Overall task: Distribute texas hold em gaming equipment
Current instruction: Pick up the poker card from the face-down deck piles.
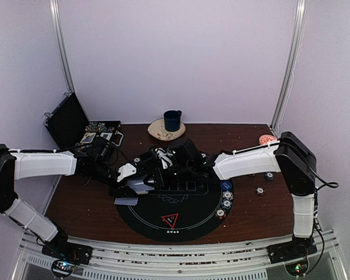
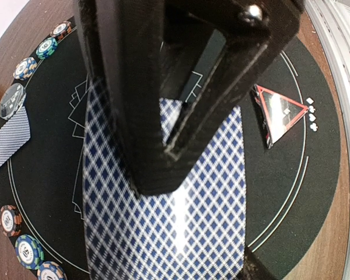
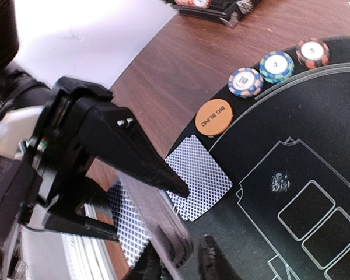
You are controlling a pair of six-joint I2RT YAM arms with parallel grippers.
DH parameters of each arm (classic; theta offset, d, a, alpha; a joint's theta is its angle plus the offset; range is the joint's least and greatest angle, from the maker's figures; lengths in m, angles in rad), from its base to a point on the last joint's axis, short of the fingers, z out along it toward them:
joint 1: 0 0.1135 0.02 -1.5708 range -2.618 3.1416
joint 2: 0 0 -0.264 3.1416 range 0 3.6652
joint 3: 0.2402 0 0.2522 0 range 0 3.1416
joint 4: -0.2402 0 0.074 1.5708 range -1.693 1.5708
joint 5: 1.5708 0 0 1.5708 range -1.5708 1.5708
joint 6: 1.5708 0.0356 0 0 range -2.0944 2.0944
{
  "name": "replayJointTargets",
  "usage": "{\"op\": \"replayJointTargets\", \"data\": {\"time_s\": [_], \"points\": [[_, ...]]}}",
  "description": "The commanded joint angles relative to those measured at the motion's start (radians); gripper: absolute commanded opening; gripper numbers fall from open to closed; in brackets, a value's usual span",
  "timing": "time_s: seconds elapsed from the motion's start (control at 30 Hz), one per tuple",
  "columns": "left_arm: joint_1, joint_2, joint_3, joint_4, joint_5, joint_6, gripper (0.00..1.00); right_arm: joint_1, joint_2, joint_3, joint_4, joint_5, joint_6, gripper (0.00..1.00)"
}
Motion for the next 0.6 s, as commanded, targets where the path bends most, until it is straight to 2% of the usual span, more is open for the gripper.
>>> {"op": "replayJointTargets", "data": {"time_s": [0.0, 0.13, 0.33, 0.57], "points": [[-0.006, 0.001, 0.012, 0.018, 0.041, 0.010, 0.06, -0.026, -0.062, -0.029, -0.022, -0.014, -0.010, 0.12], [-0.007, 0.001, 0.012, 0.019, 0.040, 0.009, 0.06, -0.037, -0.095, -0.053, -0.008, -0.046, -0.004, 0.00], [-0.006, -0.009, 0.009, 0.019, 0.038, 0.009, 0.06, -0.091, -0.188, -0.144, 0.041, -0.094, 0.020, 0.00], [-0.006, -0.001, 0.013, 0.020, 0.036, 0.006, 0.06, -0.201, -0.287, -0.274, 0.208, -0.082, 0.122, 0.00]]}}
